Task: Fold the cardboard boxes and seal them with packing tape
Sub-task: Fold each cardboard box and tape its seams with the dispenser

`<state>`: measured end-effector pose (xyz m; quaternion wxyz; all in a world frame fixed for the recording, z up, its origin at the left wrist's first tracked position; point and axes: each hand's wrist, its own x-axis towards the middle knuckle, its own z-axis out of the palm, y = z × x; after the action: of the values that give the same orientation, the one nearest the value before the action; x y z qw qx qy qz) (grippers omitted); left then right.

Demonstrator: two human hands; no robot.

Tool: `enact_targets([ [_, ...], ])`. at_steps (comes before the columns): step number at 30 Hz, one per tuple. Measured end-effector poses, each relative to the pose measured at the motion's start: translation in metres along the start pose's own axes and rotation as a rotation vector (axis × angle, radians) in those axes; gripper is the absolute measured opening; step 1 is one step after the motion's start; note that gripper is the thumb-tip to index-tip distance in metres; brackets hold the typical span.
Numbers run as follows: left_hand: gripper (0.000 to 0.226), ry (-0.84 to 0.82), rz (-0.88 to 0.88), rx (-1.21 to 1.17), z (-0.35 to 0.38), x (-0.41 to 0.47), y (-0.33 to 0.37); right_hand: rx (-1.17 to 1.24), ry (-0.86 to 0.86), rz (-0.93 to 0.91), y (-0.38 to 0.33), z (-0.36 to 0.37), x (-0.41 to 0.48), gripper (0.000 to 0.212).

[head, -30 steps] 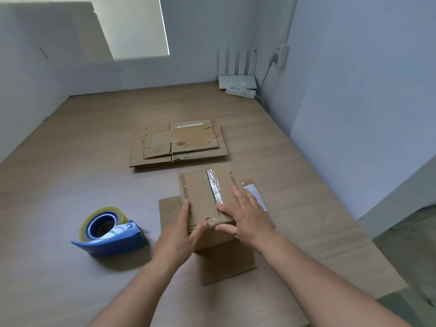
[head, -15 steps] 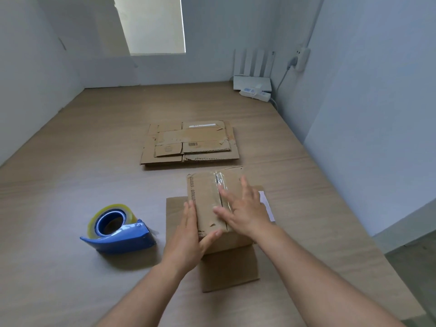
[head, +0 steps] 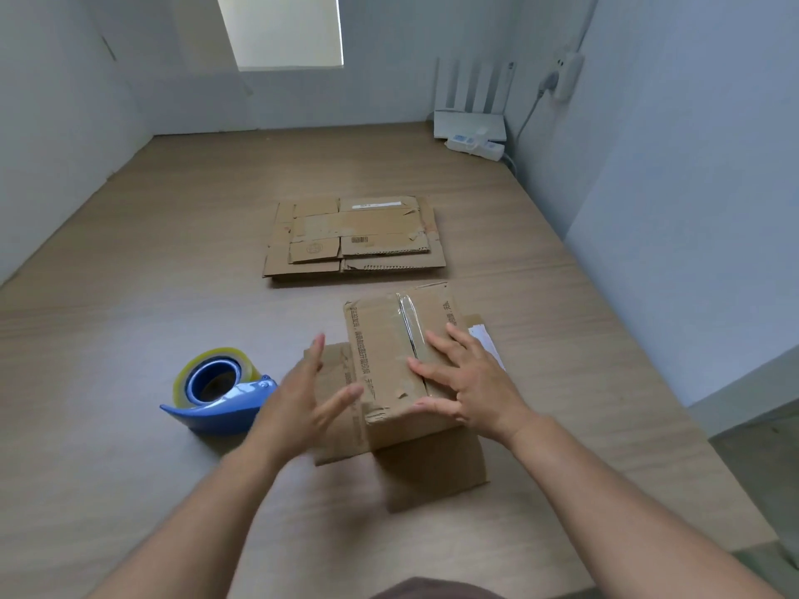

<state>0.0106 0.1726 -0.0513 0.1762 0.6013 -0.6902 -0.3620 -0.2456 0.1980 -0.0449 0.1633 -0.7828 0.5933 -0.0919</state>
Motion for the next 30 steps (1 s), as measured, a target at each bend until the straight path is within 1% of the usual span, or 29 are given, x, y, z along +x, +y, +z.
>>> enact_targets([
  [2,0.111,0.135,-0.048,0.101,-0.022,0.003,-0.023,0.025,0.012,-0.04,0.002,-0.001,-0.001,0.065],
  [4,0.112,0.182,-0.109,0.259,-0.038,0.005,-0.045,-0.021,-0.014,-0.083,0.004,-0.003,-0.001,0.071],
  [7,0.116,0.121,-0.217,0.432,-0.049,0.007,-0.07,-0.09,-0.052,-0.103,0.007,-0.007,0.004,0.072],
  [8,0.113,0.098,-0.224,0.529,-0.05,0.006,-0.076,-0.095,-0.044,-0.099,0.007,-0.007,0.007,0.071],
  [10,0.095,0.084,-0.202,0.715,-0.048,0.008,-0.085,-0.096,-0.004,-0.087,0.002,-0.003,0.012,0.068],
  [11,0.086,0.086,-0.201,0.751,-0.048,0.01,-0.086,-0.091,0.022,-0.081,-0.001,0.0,0.015,0.066],
  [13,0.074,0.067,-0.245,0.728,-0.051,0.016,-0.085,-0.057,0.081,-0.079,-0.007,0.004,0.018,0.065],
  [16,0.069,-0.04,-0.322,0.754,-0.059,0.026,-0.083,-0.001,0.193,-0.109,-0.009,0.005,0.015,0.064],
  [18,0.07,-0.074,-0.336,0.763,-0.062,0.028,-0.084,0.002,0.227,-0.126,-0.008,0.005,0.012,0.065],
  [22,0.068,-0.01,-0.314,0.739,-0.067,0.022,-0.083,0.03,0.207,-0.135,-0.004,0.007,0.011,0.069],
  [24,0.063,0.049,-0.304,0.646,-0.069,0.018,-0.077,0.024,0.211,-0.135,-0.003,0.009,0.011,0.07],
  [27,0.05,0.143,-0.279,0.317,-0.074,0.009,-0.056,0.009,0.214,-0.128,-0.001,0.013,0.011,0.075],
  [28,0.048,0.156,-0.257,0.189,-0.076,0.006,-0.046,0.011,0.214,-0.12,0.0,0.014,0.011,0.077],
  [30,0.046,0.131,-0.192,-0.021,-0.079,-0.002,-0.024,0.023,0.241,-0.126,0.0,0.014,0.01,0.075],
])
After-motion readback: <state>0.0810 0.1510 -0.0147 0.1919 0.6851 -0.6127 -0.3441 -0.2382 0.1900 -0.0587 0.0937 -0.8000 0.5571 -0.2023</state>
